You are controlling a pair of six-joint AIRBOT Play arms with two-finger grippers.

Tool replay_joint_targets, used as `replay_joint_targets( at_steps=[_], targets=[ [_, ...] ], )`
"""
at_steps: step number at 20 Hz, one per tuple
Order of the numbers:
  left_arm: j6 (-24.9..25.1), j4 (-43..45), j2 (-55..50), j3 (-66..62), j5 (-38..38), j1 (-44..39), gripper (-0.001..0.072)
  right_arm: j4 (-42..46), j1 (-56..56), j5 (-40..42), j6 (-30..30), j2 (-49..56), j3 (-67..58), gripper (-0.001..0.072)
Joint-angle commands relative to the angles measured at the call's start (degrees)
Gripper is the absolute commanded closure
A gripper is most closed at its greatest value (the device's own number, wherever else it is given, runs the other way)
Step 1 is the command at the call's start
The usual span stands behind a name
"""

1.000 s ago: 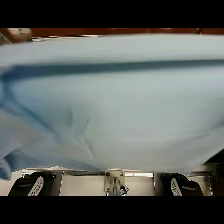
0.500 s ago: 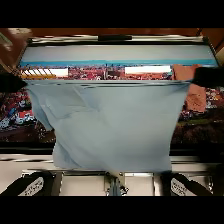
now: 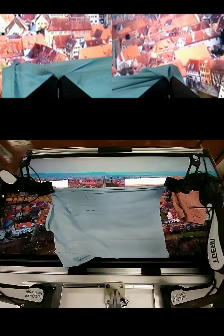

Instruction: Fold the shirts.

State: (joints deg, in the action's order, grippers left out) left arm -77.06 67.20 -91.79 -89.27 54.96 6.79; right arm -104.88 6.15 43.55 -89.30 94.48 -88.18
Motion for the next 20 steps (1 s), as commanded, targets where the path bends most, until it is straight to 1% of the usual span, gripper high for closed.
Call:
replay_joint_targets(
  at_steps=[1,4,8,12,13,14,18,20],
  targets=[
    [0.1,-5.8,-6.1,-1.1,-9.7,0.0,0.0677,-2.5,-0.3,-12.2,2.4,4.2,0.0,0.0662],
    [0.1,-8.8,-10.0,-1.1,-10.4,-0.2,0.0677,-3.3,-0.3,-11.6,2.8,6.8,0.0,0.0662],
    [0.1,-8.8,-13.1,-1.1,-10.3,-0.3,0.0676,-3.3,-0.3,-8.9,3.3,9.6,0.0,0.0662],
    [0.6,-8.7,-14.2,-1.1,-6.7,-1.2,0.0676,-3.0,-0.3,-2.7,3.1,10.1,0.0,0.0661],
    [2.2,-8.6,-13.9,-1.2,-4.4,-1.2,0.0677,-2.3,-0.2,-0.2,2.4,9.6,0.0,0.0661],
    [2.7,-6.9,-13.4,-1.4,-1.4,-1.0,0.0677,-0.9,0.0,2.4,1.8,8.8,0.0,0.0662],
    [2.7,7.1,-12.2,-5.6,16.4,-1.0,0.0677,6.2,1.0,13.7,1.6,4.1,0.0,0.0661],
    [2.7,8.9,-12.1,-7.7,23.3,-1.0,0.0677,6.7,1.3,19.0,1.6,2.6,0.0,0.0662]
  ],
)
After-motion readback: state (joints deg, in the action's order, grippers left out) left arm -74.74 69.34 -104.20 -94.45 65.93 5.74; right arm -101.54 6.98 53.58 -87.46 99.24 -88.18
